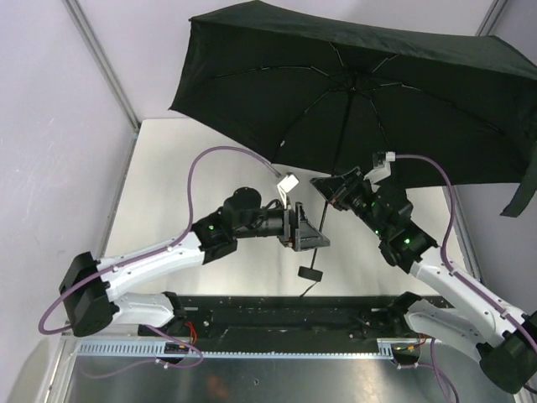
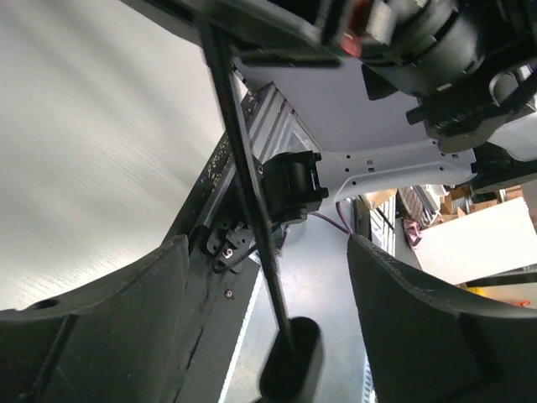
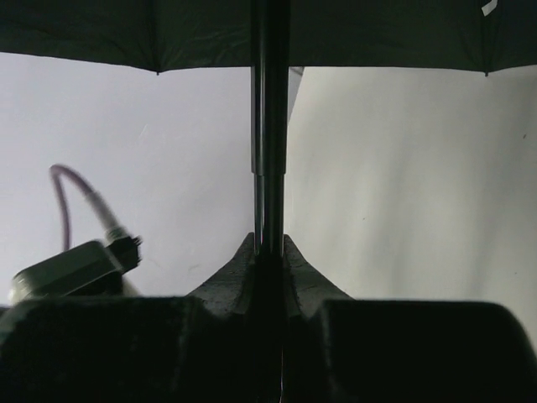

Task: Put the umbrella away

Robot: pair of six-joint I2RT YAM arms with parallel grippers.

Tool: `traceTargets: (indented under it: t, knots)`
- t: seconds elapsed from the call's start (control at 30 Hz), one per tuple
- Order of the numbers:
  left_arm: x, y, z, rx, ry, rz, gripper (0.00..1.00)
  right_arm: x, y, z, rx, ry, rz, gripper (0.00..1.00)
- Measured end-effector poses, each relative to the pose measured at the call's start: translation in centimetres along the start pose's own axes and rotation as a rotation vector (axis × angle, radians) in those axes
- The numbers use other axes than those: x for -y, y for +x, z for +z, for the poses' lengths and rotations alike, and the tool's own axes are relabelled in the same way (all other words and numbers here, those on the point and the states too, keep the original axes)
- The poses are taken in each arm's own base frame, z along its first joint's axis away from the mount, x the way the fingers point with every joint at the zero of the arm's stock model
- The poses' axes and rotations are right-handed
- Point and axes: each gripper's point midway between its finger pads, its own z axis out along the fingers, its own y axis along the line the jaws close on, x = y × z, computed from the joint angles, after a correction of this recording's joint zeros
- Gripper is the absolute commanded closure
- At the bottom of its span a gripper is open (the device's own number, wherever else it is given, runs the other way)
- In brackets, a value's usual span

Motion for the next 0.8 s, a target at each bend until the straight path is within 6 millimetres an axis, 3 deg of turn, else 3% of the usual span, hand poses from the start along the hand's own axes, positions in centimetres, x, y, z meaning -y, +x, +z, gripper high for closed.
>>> traceTargets:
  t: [0.1, 0.17, 0.3, 0.5, 0.57, 0.63, 0.73, 0.8]
  knots:
    - [-0.2, 0.1, 1.0, 0.001, 0.014, 0.009, 0.22, -0.6, 0.0, -1.2, -0.011, -0.034, 0.012, 1.0]
    - [-0.1, -0.1, 1.4, 0.009, 0.024, 0.018, 0.28, -1.1, -0.1, -2.0, -0.015, -0.059, 0.019, 1.0]
    - [0.1, -0.2, 2.3, 0.002, 0.052, 0.025, 0.54, -2.3, -0.5, -3.1, -0.015, -0.106, 0.023, 1.0]
    - [1.7, -0.2, 2.8, 0.0, 0.113, 0.063, 0.93, -1.8, -0.3, -3.2, -0.024, -0.097, 0.018, 1.0]
    - [1.6, -0.1, 2.8, 0.005, 0.105, 0.064, 0.98, -1.7, -0.3, -3.2, -0.024, -0.094, 0.018, 0.99]
    - [1.3, -0.2, 2.6, 0.02, 0.082, 0.053, 1.0, -1.7, -0.4, -3.2, -0.016, -0.1, -0.001, 0.9]
    - [1.0, -0.5, 2.1, 0.066, 0.029, 0.068, 1.0, -2.1, -0.6, -3.2, -0.007, -0.116, -0.018, 0.63]
    - [0.3, -0.3, 1.7, 0.099, -0.054, 0.11, 1.0, -2.2, -0.6, -3.2, -0.01, -0.12, -0.013, 0.51]
